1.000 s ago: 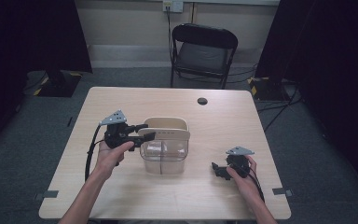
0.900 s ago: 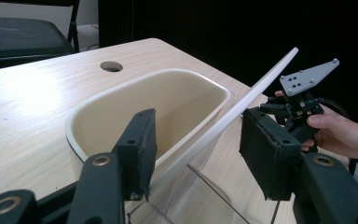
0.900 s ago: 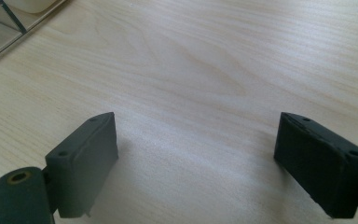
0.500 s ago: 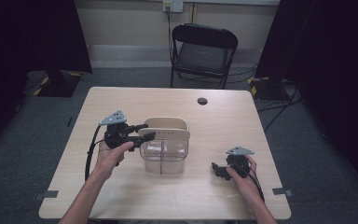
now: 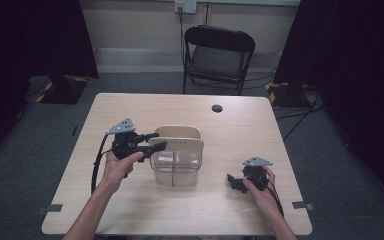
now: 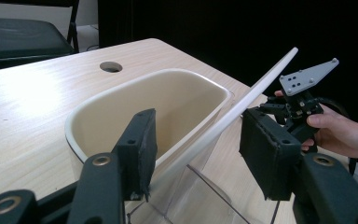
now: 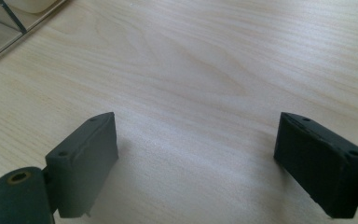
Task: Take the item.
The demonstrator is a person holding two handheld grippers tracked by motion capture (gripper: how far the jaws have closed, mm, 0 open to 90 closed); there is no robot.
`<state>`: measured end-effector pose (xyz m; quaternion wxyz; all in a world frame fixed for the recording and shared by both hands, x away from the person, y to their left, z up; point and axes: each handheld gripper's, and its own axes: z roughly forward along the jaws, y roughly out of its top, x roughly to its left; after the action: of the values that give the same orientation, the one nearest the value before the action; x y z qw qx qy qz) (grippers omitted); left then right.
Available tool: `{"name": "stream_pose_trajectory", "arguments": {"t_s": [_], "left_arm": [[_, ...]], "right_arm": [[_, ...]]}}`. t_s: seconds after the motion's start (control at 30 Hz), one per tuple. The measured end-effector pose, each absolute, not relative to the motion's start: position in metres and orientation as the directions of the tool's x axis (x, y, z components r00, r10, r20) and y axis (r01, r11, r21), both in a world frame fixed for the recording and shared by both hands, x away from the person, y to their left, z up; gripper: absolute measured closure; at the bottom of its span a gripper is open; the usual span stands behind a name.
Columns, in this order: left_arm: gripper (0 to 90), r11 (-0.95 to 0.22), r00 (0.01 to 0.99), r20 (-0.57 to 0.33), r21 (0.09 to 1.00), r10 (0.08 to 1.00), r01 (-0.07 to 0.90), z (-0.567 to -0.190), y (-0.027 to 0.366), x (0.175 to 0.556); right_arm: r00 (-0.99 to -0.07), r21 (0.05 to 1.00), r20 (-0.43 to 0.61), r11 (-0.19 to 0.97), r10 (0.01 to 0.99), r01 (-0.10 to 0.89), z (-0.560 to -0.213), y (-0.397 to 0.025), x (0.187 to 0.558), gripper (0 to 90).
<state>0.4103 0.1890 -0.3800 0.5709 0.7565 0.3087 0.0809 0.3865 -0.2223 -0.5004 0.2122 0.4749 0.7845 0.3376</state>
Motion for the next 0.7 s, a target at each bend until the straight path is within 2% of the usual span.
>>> {"name": "stream_pose_trajectory", "arguments": {"t_s": [0.7], "left_arm": [[46.6, -0.166, 0.797, -0.22, 0.914, 0.563, 0.37, -0.3797, 0.1886, 0.4098]], "right_arm": [[-0.459, 0.731, -0.012, 0.32, 0.889, 0.602, -0.5004, -0.2222, 0.3865, 12.7]]}}
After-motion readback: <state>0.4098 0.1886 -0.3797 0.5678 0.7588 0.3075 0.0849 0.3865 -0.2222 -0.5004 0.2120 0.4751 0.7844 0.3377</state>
